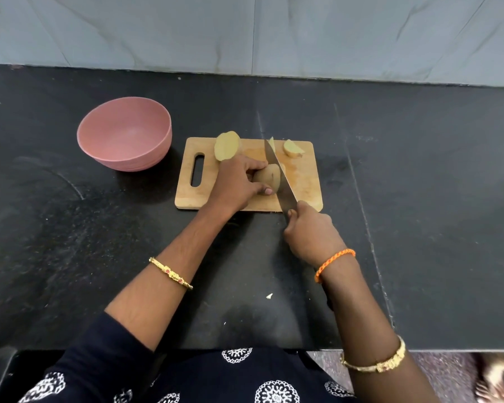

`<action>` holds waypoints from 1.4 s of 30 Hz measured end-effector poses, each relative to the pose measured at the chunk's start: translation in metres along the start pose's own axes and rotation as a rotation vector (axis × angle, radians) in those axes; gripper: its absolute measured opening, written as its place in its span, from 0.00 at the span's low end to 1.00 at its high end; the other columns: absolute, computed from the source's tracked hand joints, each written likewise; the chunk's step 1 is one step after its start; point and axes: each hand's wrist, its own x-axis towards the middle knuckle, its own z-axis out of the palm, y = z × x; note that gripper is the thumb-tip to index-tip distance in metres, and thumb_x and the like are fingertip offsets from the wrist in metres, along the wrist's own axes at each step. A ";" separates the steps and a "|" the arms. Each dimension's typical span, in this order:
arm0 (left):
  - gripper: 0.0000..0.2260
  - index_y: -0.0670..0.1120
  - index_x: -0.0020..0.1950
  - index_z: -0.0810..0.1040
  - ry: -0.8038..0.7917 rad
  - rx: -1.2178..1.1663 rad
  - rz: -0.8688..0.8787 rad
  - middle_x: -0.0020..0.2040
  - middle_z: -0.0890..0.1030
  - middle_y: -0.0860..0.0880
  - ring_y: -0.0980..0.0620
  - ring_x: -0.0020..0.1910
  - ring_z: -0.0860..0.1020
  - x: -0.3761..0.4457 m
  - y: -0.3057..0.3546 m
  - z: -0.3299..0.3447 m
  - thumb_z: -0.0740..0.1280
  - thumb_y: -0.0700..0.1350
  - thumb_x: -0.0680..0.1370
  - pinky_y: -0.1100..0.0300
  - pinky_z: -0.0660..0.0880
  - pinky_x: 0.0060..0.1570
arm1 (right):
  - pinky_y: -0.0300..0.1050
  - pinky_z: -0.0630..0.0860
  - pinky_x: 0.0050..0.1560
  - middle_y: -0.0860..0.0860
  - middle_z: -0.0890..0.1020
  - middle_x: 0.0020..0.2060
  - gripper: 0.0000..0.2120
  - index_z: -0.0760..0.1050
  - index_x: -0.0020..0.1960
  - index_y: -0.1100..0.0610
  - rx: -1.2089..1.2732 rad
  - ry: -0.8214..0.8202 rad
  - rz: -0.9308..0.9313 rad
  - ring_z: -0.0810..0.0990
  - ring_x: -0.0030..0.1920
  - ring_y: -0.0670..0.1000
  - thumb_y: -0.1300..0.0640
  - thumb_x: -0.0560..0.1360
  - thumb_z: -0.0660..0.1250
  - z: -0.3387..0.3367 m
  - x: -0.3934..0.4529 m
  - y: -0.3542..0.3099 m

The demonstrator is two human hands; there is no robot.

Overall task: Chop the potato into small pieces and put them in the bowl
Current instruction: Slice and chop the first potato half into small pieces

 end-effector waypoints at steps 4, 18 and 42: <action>0.26 0.42 0.63 0.77 -0.004 -0.041 -0.024 0.60 0.79 0.47 0.56 0.56 0.76 -0.002 -0.001 0.002 0.77 0.38 0.66 0.71 0.69 0.53 | 0.50 0.75 0.43 0.59 0.76 0.43 0.13 0.65 0.39 0.54 0.118 0.057 -0.056 0.74 0.42 0.60 0.52 0.80 0.53 -0.015 -0.005 0.009; 0.26 0.43 0.63 0.77 0.030 -0.060 -0.023 0.59 0.79 0.48 0.56 0.55 0.76 -0.001 -0.004 0.007 0.77 0.38 0.66 0.67 0.73 0.56 | 0.47 0.72 0.38 0.53 0.71 0.34 0.16 0.60 0.34 0.51 0.179 0.110 -0.099 0.70 0.33 0.52 0.53 0.81 0.53 -0.009 0.005 0.008; 0.26 0.42 0.62 0.77 0.050 -0.106 -0.048 0.60 0.79 0.47 0.53 0.57 0.77 -0.001 -0.006 0.008 0.77 0.37 0.65 0.63 0.73 0.59 | 0.51 0.78 0.42 0.58 0.76 0.47 0.10 0.67 0.47 0.55 0.115 0.098 -0.084 0.76 0.41 0.56 0.51 0.82 0.52 -0.013 0.009 -0.007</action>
